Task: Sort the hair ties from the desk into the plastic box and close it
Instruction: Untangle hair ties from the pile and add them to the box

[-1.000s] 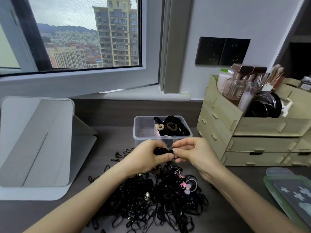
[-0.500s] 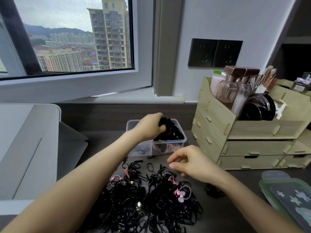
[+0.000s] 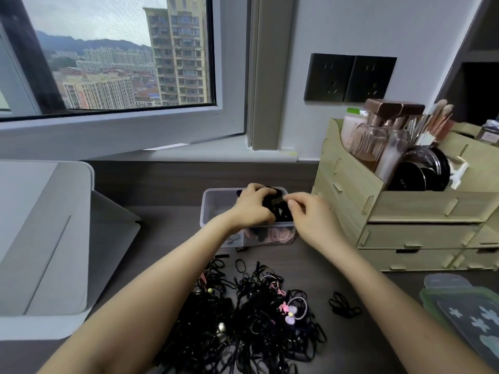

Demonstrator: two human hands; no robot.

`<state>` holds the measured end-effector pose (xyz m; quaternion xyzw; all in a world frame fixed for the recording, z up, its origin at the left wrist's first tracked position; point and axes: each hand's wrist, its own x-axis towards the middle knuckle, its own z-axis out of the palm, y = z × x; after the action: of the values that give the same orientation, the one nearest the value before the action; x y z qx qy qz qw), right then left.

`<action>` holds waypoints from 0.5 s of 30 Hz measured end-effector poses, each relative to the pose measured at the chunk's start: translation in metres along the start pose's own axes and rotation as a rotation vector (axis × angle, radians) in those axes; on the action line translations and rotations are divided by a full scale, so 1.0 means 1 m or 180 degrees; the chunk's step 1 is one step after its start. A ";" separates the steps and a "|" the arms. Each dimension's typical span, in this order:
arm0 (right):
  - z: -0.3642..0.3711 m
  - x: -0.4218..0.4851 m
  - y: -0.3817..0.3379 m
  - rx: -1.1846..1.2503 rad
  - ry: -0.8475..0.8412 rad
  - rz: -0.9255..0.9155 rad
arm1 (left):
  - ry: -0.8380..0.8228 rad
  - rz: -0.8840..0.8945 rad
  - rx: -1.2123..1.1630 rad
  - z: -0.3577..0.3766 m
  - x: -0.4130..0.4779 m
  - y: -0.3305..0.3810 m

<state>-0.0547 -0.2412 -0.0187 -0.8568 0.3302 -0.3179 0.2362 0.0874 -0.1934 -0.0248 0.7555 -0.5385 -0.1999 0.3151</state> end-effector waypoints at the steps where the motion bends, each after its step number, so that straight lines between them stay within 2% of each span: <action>1: 0.006 0.009 0.003 -0.0040 0.0006 0.0003 | -0.0095 0.0003 -0.0470 -0.002 -0.004 0.001; 5: 0.027 0.032 0.017 -0.0156 -0.0318 0.0067 | -0.0185 -0.0105 -0.1579 -0.008 -0.008 0.001; 7: 0.032 0.037 0.021 -0.0449 -0.0588 0.0090 | -0.0139 -0.0218 -0.1744 -0.008 -0.002 -0.004; 9: 0.033 0.038 0.021 -0.0571 -0.0712 0.0067 | -0.0051 -0.0241 -0.1379 -0.004 0.004 -0.007; 11: 0.032 0.039 0.022 -0.0470 -0.0674 0.0060 | 0.0111 -0.0121 -0.0555 0.003 0.013 -0.008; 13: 0.031 0.038 0.024 -0.0243 -0.0627 0.0054 | 0.0185 -0.0017 0.0216 0.009 0.021 -0.008; 15: 0.030 0.038 0.029 0.0157 -0.0499 0.0095 | 0.0207 -0.0086 0.0557 0.012 0.027 -0.008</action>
<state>-0.0235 -0.2819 -0.0427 -0.8680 0.3154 -0.2544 0.2870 0.0941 -0.2202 -0.0377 0.7935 -0.5331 -0.1317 0.2625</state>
